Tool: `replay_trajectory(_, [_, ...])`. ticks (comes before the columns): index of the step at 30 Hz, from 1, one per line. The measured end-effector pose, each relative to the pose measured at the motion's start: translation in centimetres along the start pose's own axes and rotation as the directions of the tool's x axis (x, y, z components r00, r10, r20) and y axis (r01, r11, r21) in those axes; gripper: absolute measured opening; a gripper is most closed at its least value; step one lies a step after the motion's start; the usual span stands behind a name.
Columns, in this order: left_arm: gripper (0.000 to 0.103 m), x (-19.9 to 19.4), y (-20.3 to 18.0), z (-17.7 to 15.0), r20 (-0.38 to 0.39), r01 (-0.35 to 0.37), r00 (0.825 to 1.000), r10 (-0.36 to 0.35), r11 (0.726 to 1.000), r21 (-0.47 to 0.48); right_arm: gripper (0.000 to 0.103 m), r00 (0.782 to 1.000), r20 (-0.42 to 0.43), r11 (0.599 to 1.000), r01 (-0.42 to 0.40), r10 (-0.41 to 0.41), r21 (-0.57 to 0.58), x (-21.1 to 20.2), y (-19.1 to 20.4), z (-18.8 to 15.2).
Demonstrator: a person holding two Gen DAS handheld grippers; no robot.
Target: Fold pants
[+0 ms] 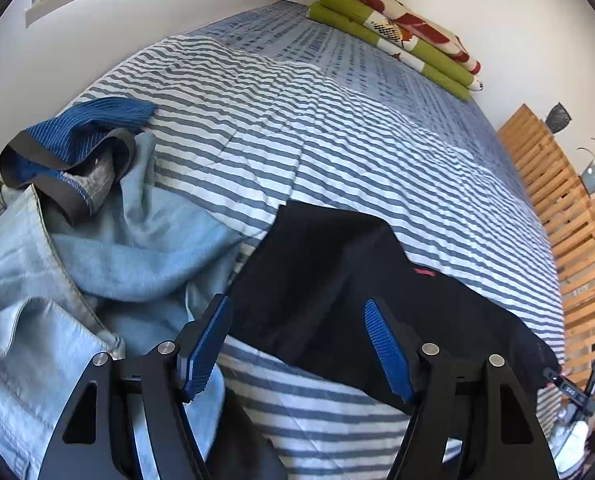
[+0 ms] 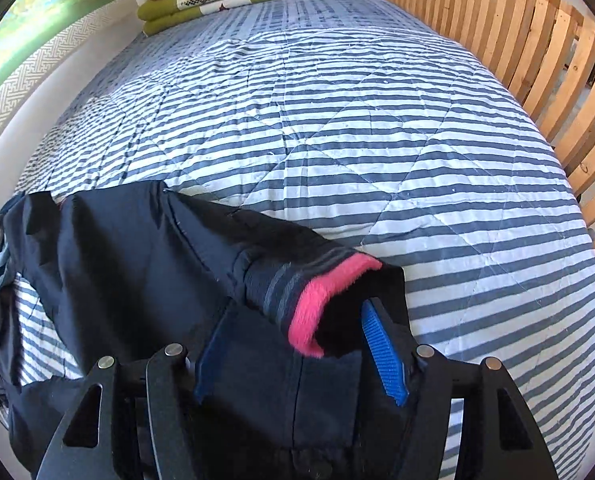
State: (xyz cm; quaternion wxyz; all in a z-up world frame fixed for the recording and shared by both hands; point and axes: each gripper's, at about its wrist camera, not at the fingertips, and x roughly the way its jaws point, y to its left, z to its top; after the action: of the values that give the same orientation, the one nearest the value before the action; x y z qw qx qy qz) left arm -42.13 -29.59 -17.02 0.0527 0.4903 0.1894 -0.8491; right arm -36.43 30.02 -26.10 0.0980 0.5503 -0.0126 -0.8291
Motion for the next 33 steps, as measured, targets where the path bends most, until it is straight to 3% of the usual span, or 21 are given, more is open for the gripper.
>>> replay_trajectory(1, [0.073,1.1,0.2,0.4,-0.01,-0.009,1.0,0.009,1.0,0.003,0.059,1.0,-0.006,1.0,-0.006,0.006,0.012,0.6,-0.3,0.4])
replay_trajectory(3, [0.074,3.2,0.9,0.7,-0.033,-0.013,0.999,0.012,1.0,-0.012,0.03,0.999,-0.013,0.999,-0.038,0.038,0.025,1.2,-0.4,1.1])
replay_trajectory(5, [0.072,4.5,1.5,0.8,-0.032,0.009,0.999,-0.01,0.999,-0.047,0.021,0.999,0.012,0.999,-0.036,0.036,0.034,0.9,-0.7,1.9])
replay_trajectory(7, [0.056,5.9,1.8,0.8,-0.045,0.04,0.998,-0.043,0.997,-0.061,0.009,0.999,0.044,0.999,-0.017,0.016,0.032,0.4,-1.0,2.8])
replay_trajectory(8, [0.032,6.5,1.6,0.6,-0.064,0.049,0.997,-0.052,0.998,-0.049,0.007,0.998,0.059,0.999,0.002,-0.004,0.037,0.0,-1.3,3.3])
replay_trajectory(9, [0.016,6.8,1.2,0.3,-0.084,0.067,0.994,-0.07,0.997,-0.029,0.007,0.996,0.085,0.999,0.03,-0.034,0.043,-0.6,-1.7,3.8])
replay_trajectory(12, [0.016,7.7,-0.3,-0.8,-0.132,0.071,0.989,-0.062,0.995,0.063,0.005,0.977,0.157,0.987,0.13,-0.144,0.093,-2.3,-4.0,5.5])
replay_trajectory(13, [0.017,7.8,-0.7,-0.9,-0.123,0.056,0.991,-0.045,0.995,0.084,0.005,0.979,0.153,0.987,0.119,-0.134,0.105,-2.2,-4.8,5.9])
replay_trajectory(14, [0.024,7.7,-1.0,-0.6,-0.111,0.056,0.993,-0.046,0.994,0.093,0.005,0.985,0.132,0.99,0.098,-0.111,0.102,-1.8,-5.4,6.3])
replay_trajectory(17, [0.076,7.4,-1.1,1.3,-0.055,0.086,0.995,-0.085,0.996,0.032,0.006,0.995,0.057,0.993,0.083,-0.087,0.08,0.3,-6.0,6.8])
replay_trajectory(18, [0.085,7.6,-1.0,2.2,-0.039,0.105,0.994,-0.105,0.994,0.001,0.007,0.995,0.048,0.993,0.081,-0.085,0.084,0.8,-6.1,6.7])
replay_trajectory(21, [0.089,9.8,-1.6,4.6,-0.078,0.115,0.99,-0.119,0.992,-0.057,0.009,0.998,0.034,0.995,0.055,-0.058,0.088,1.8,-5.9,6.7])
replay_trajectory(23, [0.089,11.4,-2.1,5.6,-0.091,0.118,0.988,-0.125,0.989,-0.085,0.018,0.999,0.026,0.995,0.045,-0.047,0.09,2.3,-5.9,6.8])
replay_trajectory(25, [0.084,13.0,-2.6,6.0,-0.089,0.133,0.986,-0.143,0.985,-0.111,0.022,1.0,0.014,0.994,0.026,-0.028,0.105,2.8,-6.0,7.0])
replay_trajectory(26, [0.061,13.7,-2.9,6.0,-0.096,0.129,0.985,-0.14,0.985,-0.112,0.022,1.0,0.007,0.993,0.023,-0.025,0.117,3.0,-6.1,7.1])
replay_trajectory(27, [0.022,14.6,-3.2,5.9,-0.121,0.106,0.986,-0.118,0.989,-0.099,0.022,1.0,0.002,0.991,0.021,-0.021,0.13,3.2,-6.3,7.2])
replay_trajectory(28, [0.016,15.2,-3.6,5.7,-0.143,0.091,0.985,-0.102,0.992,-0.083,0.022,1.0,-0.003,0.989,0.017,-0.017,0.146,3.4,-6.5,7.3])
replay_trajectory(30, [0.006,14.4,-4.6,5.3,-0.11,0.083,0.99,-0.085,0.996,-0.024,0.02,1.0,-0.004,0.986,0.008,-0.008,0.167,3.4,-6.8,7.4])
replay_trajectory(32, [0.005,12.5,-5.4,4.8,-0.074,0.102,0.992,-0.099,0.994,0.037,0.005,1.0,0.012,0.982,0.016,-0.019,0.19,2.8,-6.8,7.3])
replay_trajectory(33, [0.005,11.3,-5.6,4.5,-0.054,0.099,0.994,-0.096,0.994,0.053,0.005,1.0,0.024,0.983,0.008,-0.012,0.186,2.3,-6.8,7.3])
